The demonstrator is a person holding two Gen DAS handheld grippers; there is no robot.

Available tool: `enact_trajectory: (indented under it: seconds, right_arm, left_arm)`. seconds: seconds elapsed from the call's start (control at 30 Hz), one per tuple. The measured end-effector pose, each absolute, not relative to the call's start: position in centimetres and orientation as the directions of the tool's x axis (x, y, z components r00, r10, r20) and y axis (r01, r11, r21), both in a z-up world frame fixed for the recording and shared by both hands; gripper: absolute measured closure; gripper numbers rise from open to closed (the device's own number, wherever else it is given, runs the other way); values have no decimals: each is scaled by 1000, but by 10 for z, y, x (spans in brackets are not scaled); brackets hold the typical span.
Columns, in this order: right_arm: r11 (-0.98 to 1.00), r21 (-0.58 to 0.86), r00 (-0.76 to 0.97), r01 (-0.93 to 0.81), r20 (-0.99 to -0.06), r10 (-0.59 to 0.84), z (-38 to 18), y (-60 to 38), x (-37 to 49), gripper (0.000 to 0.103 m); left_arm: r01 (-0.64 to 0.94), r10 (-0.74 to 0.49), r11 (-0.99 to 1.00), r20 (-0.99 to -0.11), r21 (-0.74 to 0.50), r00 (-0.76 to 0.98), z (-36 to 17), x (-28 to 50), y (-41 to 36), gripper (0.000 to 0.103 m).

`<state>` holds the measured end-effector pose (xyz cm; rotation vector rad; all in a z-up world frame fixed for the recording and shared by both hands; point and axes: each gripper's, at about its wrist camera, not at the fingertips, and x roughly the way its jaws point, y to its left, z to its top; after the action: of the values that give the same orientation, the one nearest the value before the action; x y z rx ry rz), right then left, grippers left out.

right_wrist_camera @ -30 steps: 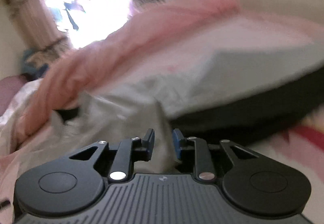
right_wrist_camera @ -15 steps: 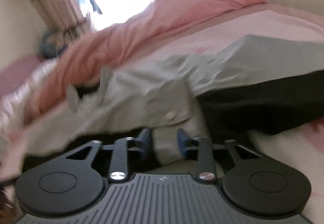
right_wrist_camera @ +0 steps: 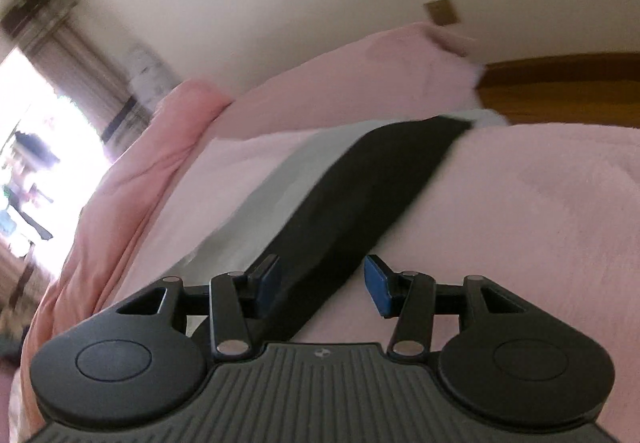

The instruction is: Fold large clothes

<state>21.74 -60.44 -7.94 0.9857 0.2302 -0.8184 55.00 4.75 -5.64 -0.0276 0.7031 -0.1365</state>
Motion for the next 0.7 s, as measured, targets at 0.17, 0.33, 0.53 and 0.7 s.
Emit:
enact_trajectory:
  seconds: [0.17, 0.33, 0.53, 0.7]
  right_arm:
    - [244, 687, 682, 684, -483, -549, -87, -621, 229, 48]
    - [200, 738, 678, 645, -431, -596, -94, -639, 224, 47]
    - [142, 750, 646, 646, -438, -625, -92, -644, 222, 50]
    - [226, 641, 594, 733, -444, -671, -64, -632, 237, 93]
  left_arm:
    - [102, -124, 992, -647, -71, 752, -56, 553, 46, 23]
    - [93, -113, 994, -650, -65, 751, -55, 556, 44, 23]
    - [93, -105, 994, -649, -53, 753, -56, 556, 40, 22]
    - [97, -116, 993, -649, -64, 752, -54, 555, 44, 22]
